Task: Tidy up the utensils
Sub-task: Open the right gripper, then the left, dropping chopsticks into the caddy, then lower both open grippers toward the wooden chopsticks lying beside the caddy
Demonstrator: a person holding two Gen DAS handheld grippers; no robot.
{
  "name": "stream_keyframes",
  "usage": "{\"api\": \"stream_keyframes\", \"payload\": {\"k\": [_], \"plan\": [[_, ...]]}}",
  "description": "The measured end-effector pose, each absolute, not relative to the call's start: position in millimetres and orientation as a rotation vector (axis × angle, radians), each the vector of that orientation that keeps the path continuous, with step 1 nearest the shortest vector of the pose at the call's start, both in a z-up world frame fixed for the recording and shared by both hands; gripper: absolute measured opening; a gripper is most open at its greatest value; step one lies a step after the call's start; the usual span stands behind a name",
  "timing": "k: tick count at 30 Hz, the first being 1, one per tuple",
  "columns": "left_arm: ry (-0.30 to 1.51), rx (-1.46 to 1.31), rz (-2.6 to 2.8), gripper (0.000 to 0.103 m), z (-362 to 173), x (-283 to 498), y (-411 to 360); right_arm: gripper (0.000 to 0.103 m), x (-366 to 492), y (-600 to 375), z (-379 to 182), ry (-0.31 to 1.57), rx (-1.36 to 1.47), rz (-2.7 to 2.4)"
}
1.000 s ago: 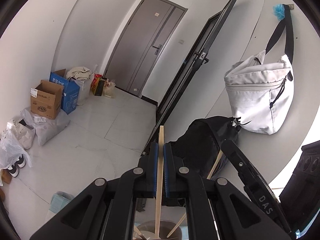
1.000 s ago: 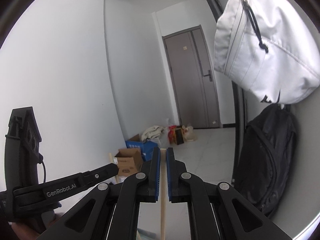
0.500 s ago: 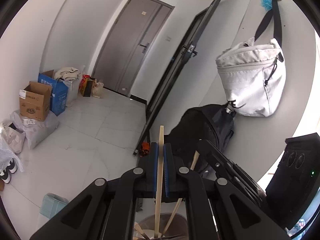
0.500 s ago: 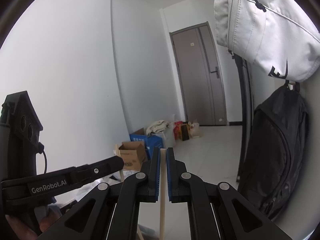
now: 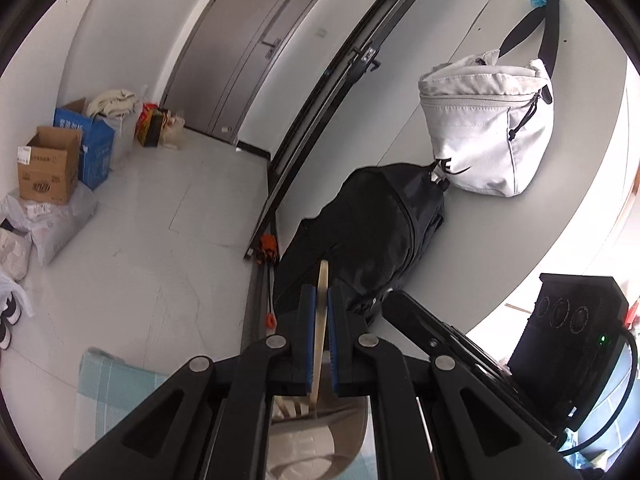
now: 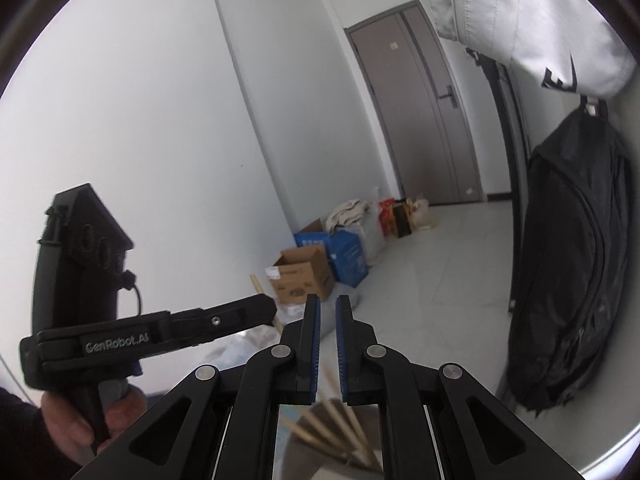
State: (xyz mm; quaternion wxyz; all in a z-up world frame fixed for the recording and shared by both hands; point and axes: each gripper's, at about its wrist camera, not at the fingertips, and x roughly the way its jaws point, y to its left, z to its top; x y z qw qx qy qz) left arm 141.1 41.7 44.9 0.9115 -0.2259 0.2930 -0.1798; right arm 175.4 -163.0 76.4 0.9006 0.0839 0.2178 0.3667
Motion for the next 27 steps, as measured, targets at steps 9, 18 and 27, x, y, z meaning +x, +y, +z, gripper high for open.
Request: {"api": "stream_keyframes", "payload": {"k": [9,18,27], "plan": [[0.586,-0.481,-0.299,0.045,65.2,110.2,56.8,0.068,138.9,-193.2,88.9,0.461,0.278,0.694],[0.57,-0.439,-0.246,0.062,84.6,78.2,53.9,0.085,89.5,-207.6,100.6,0.435,0.273,0.648],[0.574,-0.395,-0.208,0.071,89.1,44.5,49.9,0.098,46.5,-210.8,118.6,0.389,0.266,0.647]]}}
